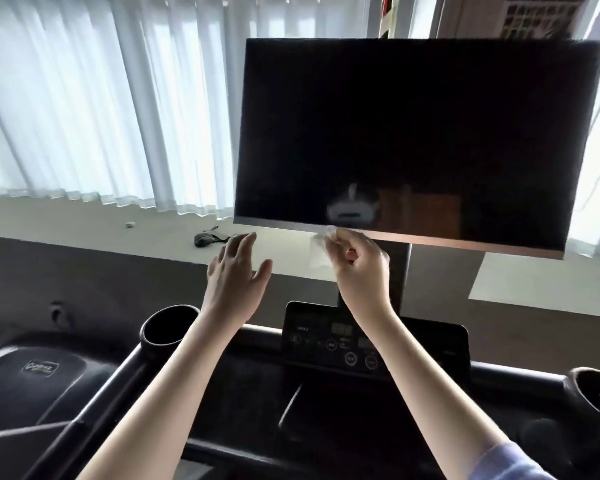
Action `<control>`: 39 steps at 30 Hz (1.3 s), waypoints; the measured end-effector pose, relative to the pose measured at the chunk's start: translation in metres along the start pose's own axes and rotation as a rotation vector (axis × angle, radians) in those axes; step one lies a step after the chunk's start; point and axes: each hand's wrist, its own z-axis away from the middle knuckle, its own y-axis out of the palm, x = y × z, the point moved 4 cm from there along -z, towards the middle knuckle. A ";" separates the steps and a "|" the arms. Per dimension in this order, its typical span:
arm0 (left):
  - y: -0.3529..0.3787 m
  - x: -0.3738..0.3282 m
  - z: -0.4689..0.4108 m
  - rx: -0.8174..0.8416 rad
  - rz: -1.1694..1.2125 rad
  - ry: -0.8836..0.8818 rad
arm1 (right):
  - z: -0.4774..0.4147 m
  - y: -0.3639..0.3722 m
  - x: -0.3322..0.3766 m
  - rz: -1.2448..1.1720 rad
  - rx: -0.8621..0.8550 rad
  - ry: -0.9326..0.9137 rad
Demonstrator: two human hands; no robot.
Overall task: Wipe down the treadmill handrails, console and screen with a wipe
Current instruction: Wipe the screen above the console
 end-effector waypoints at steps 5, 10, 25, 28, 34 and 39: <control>-0.001 0.004 -0.032 -0.060 0.060 -0.064 | -0.042 0.030 0.000 0.016 -0.020 -0.146; 0.007 0.021 -0.055 -0.047 0.113 -0.182 | -0.064 0.055 0.012 0.098 -0.059 -0.363; 0.021 0.058 -0.092 -0.097 0.451 -0.126 | -0.070 0.125 -0.018 0.627 0.063 -0.873; 0.018 0.062 -0.093 -0.094 0.520 -0.103 | -0.076 0.127 -0.012 0.688 0.080 -0.932; 0.018 0.065 -0.093 -0.110 0.654 -0.132 | -0.082 0.156 0.003 0.586 -0.022 -0.785; 0.024 0.077 -0.098 -0.080 0.744 -0.183 | -0.085 0.156 0.006 0.644 0.088 -0.948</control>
